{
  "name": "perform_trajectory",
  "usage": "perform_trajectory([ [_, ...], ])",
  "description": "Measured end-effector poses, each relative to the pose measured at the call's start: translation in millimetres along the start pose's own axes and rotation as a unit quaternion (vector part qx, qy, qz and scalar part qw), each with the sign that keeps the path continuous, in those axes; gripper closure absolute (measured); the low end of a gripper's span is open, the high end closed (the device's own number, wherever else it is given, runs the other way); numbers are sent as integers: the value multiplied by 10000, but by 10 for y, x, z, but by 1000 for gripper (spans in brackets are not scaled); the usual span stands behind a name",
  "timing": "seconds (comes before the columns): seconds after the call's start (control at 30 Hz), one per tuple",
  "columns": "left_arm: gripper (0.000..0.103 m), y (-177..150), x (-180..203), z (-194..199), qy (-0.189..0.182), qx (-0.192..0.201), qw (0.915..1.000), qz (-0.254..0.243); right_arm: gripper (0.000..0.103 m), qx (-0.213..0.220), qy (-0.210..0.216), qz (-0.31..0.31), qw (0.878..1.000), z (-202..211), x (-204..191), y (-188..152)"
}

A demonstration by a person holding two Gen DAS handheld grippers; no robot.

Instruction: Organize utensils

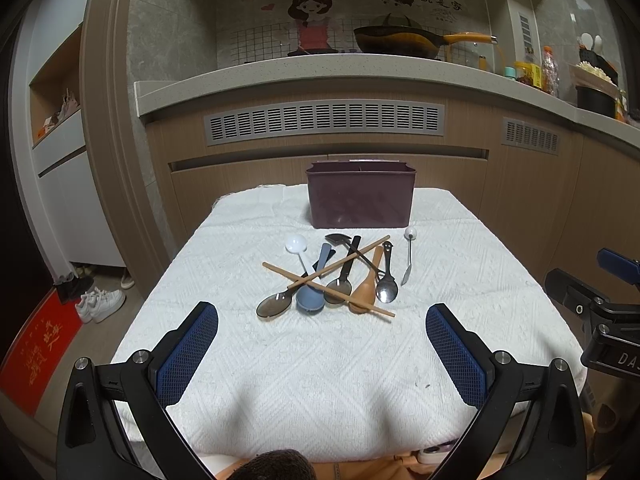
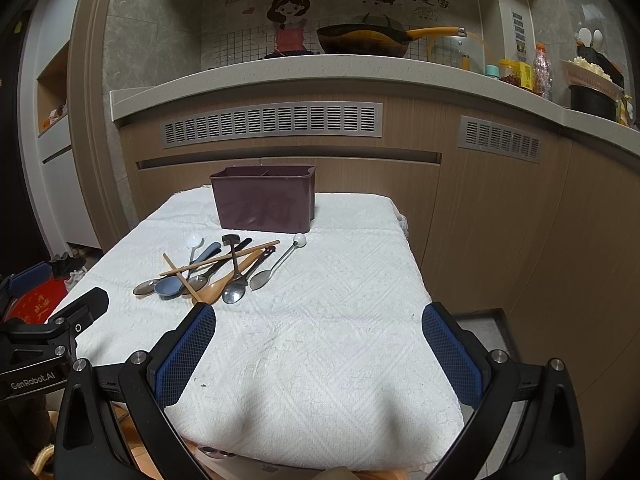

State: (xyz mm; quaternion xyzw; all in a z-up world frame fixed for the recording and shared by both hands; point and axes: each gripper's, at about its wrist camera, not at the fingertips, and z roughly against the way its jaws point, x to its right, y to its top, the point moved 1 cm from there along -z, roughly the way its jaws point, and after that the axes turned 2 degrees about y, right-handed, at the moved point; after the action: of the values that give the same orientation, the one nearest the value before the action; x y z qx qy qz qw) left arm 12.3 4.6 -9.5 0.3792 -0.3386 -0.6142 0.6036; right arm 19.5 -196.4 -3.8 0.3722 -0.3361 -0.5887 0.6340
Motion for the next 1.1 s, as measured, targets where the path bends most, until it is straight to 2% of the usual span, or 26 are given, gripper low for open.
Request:
perform_trajectory([
  [0.87,0,-22,-1,-1,-44,-11,10000,-1,0,73,-38,41,10000,-4,-17,7],
  [1.1,0,57,-22,-67,-77,113,9999,24,0,137,-84,126,9998,-43,-16,102],
])
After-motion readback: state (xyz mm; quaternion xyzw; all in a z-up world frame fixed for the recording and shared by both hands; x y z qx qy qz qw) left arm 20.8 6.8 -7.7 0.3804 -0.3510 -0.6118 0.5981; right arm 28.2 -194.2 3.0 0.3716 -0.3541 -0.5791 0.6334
